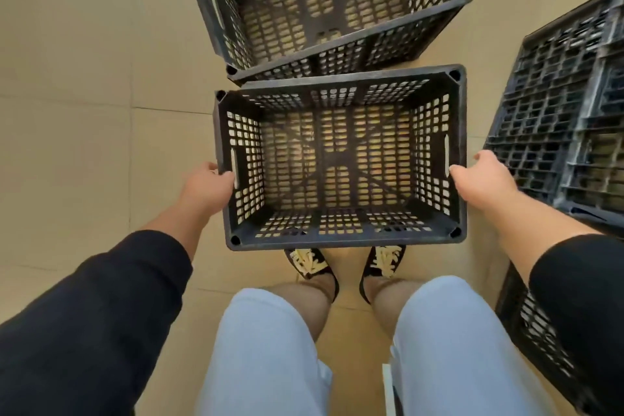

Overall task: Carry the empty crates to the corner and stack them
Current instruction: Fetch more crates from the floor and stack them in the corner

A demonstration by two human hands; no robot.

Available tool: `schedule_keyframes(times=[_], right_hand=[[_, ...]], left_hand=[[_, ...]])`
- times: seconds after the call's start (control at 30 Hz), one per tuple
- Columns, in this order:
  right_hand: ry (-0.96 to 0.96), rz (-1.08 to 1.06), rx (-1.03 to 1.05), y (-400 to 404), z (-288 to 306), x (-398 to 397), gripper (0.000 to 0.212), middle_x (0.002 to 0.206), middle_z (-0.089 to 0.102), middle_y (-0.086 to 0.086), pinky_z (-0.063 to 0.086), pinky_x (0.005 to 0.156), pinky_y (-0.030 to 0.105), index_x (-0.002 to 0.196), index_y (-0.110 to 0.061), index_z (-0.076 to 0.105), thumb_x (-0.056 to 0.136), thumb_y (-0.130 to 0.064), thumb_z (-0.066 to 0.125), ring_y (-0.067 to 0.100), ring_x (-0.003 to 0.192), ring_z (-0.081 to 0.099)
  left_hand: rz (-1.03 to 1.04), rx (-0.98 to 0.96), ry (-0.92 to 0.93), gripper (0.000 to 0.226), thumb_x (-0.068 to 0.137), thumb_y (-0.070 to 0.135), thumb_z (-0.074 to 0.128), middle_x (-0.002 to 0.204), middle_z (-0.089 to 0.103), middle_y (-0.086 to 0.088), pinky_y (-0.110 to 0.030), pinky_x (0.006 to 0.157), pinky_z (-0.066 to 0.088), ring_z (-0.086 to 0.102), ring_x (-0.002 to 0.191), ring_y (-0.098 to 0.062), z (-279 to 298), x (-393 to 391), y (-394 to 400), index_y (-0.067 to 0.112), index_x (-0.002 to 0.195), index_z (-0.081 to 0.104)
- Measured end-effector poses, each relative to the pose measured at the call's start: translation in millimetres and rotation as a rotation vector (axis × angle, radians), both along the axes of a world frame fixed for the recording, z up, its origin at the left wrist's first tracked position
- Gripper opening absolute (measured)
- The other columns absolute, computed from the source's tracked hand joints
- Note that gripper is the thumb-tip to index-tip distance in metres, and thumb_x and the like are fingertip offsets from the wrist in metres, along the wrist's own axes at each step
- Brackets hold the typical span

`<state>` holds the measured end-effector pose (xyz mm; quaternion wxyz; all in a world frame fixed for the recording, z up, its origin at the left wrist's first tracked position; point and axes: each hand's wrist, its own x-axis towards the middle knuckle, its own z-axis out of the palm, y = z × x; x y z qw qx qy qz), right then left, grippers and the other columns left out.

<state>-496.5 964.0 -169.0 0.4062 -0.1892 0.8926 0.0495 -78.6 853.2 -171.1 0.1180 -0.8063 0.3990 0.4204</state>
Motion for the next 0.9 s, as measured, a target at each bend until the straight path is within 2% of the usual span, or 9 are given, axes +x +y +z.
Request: schedule_keyframes(times=[0.13, 0.2, 0.3, 0.37, 0.47, 0.57, 0.67, 0.77, 0.9], right_hand=[[-0.015, -0.032, -0.059, -5.7, -40.4, -5.5, 0.053, 0.142, 0.059, 0.021, 0.049, 0.100, 0.049, 0.146, -0.007, 0.046, 0.103, -0.034, 0.057, 0.043, 0.125, 0.059], [-0.038, -0.094, -0.106, -9.7, -53.2, -5.8, 0.047, 0.141, 0.060, 0.018, 0.050, 0.104, 0.051, 0.145, -0.009, 0.047, 0.105, -0.031, 0.055, 0.040, 0.125, 0.060], [-0.081, -0.260, -0.202, -9.8, -69.1, -7.2, 0.034, 0.125, 0.068, 0.010, 0.058, 0.094, 0.048, 0.139, -0.015, 0.051, 0.106, -0.023, 0.050, 0.023, 0.099, 0.070], [-0.096, -0.290, -0.225, -8.2, -73.9, -8.6, 0.030, 0.115, 0.069, 0.009, 0.059, 0.092, 0.046, 0.135, -0.016, 0.054, 0.106, -0.021, 0.049, 0.019, 0.088, 0.068], [-0.127, -0.323, -0.243, -5.1, -68.7, -9.6, 0.029, 0.106, 0.066, 0.006, 0.057, 0.096, 0.049, 0.135, -0.016, 0.055, 0.107, -0.023, 0.050, 0.020, 0.089, 0.065], [-0.123, -0.347, -0.232, -2.2, -45.8, -8.3, 0.028, 0.111, 0.067, 0.008, 0.057, 0.095, 0.047, 0.134, -0.015, 0.056, 0.107, -0.021, 0.051, 0.019, 0.087, 0.065], [-0.112, -0.349, -0.226, -0.3, -4.5, -3.2, 0.027, 0.105, 0.066, 0.007, 0.056, 0.079, 0.036, 0.133, -0.014, 0.056, 0.107, -0.017, 0.050, 0.015, 0.079, 0.063], [-0.106, -0.334, -0.206, -2.2, 51.1, 5.1, 0.021, 0.094, 0.063, 0.001, 0.048, 0.066, 0.029, 0.125, -0.014, 0.056, 0.105, -0.013, 0.050, 0.014, 0.075, 0.061], [-0.110, -0.300, -0.213, -10.0, 143.3, 21.9, 0.017, 0.098, 0.067, 0.007, 0.047, 0.062, 0.030, 0.117, -0.014, 0.057, 0.102, -0.010, 0.049, 0.017, 0.073, 0.061]], left_hand=[[0.105, -0.031, -0.012, 0.046, 0.104, 0.035, 0.055, 0.128, 0.068, -0.013, -0.044, 0.085, 0.054, 0.067, 0.109, -0.033, -45.4, 5.3, -6.0, 0.015, 0.146, 0.052], [0.208, -0.040, 0.024, 0.033, 0.106, 0.031, 0.050, 0.121, 0.071, -0.011, -0.045, 0.090, 0.057, 0.069, 0.106, -0.031, -62.0, 4.0, -8.4, 0.012, 0.131, 0.061], [0.421, -0.064, 0.133, 0.019, 0.106, 0.025, 0.049, 0.108, 0.073, -0.007, -0.046, 0.097, 0.057, 0.070, 0.101, -0.024, -80.6, 4.0, -11.9, 0.015, 0.101, 0.064], [0.470, -0.059, 0.174, 0.019, 0.104, 0.025, 0.051, 0.095, 0.069, -0.004, -0.041, 0.088, 0.055, 0.065, 0.084, -0.020, -85.8, 8.4, -12.7, 0.011, 0.107, 0.065], [0.446, -0.042, 0.219, 0.026, 0.103, 0.022, 0.052, 0.084, 0.060, -0.002, -0.036, 0.076, 0.053, 0.056, 0.069, -0.015, -79.5, 13.9, -12.1, 0.008, 0.121, 0.064], [0.446, -0.045, 0.224, 0.023, 0.104, 0.023, 0.052, 0.081, 0.059, 0.000, -0.034, 0.075, 0.052, 0.055, 0.068, -0.014, -56.8, 15.6, -8.8, 0.010, 0.120, 0.062], [0.448, -0.056, 0.220, 0.024, 0.104, 0.026, 0.052, 0.083, 0.061, -0.001, -0.037, 0.079, 0.052, 0.056, 0.073, -0.016, -18.2, 21.3, -3.2, 0.010, 0.120, 0.063], [0.452, -0.050, 0.198, 0.020, 0.106, 0.029, 0.053, 0.088, 0.063, -0.003, -0.038, 0.082, 0.054, 0.059, 0.079, -0.018, 37.0, 32.3, 3.5, 0.014, 0.115, 0.063], [0.488, -0.077, 0.203, 0.020, 0.107, 0.032, 0.054, 0.089, 0.066, -0.003, -0.040, 0.084, 0.056, 0.062, 0.078, -0.018, 122.6, 58.0, 6.9, 0.015, 0.110, 0.064]])
